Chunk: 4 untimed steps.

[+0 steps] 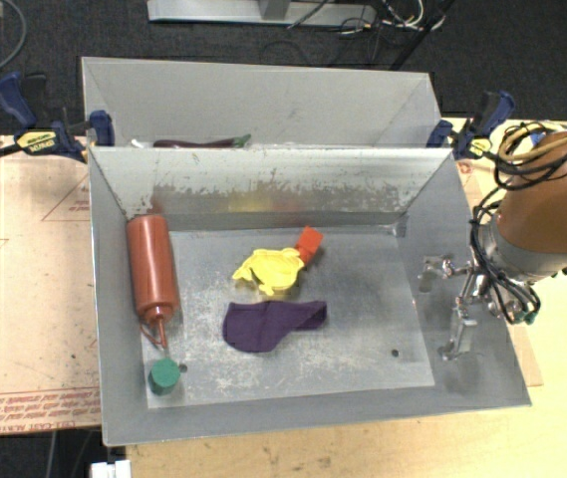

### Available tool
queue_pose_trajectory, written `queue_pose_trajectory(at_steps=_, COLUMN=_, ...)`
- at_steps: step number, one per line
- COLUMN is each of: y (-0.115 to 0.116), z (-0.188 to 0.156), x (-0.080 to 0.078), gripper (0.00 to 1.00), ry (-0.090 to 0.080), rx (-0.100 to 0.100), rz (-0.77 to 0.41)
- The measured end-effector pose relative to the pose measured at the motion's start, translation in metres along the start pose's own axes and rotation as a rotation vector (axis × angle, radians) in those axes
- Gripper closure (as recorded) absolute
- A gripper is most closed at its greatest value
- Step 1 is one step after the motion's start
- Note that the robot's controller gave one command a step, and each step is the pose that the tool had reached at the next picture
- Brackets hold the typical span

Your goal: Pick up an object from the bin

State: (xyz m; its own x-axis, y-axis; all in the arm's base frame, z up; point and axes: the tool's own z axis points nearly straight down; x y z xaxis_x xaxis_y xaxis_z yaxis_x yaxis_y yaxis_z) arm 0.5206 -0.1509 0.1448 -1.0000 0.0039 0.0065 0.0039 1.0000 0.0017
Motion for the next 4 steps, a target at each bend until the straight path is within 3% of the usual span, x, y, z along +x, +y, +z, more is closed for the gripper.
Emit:
queue_pose_trajectory(at_steps=1, y=0.001, z=-0.004, x=-0.002, gripper=0.0, ry=-0.007, rx=0.001, rz=-0.004)
queue_pose_trajectory(at_steps=2, y=0.016, z=0.01, x=-0.012, gripper=0.0, ry=-0.011, rx=0.005, rz=-0.049)
queue_pose_trajectory(at_steps=3, y=0.053, z=0.049, x=-0.001, gripper=0.0, ry=-0.009, rx=-0.001, rz=-0.126)
queue_pose_trajectory(at_steps=4, y=0.054, z=0.064, x=-0.022, gripper=0.0, ry=-0.004, rx=0.001, rz=-0.052)
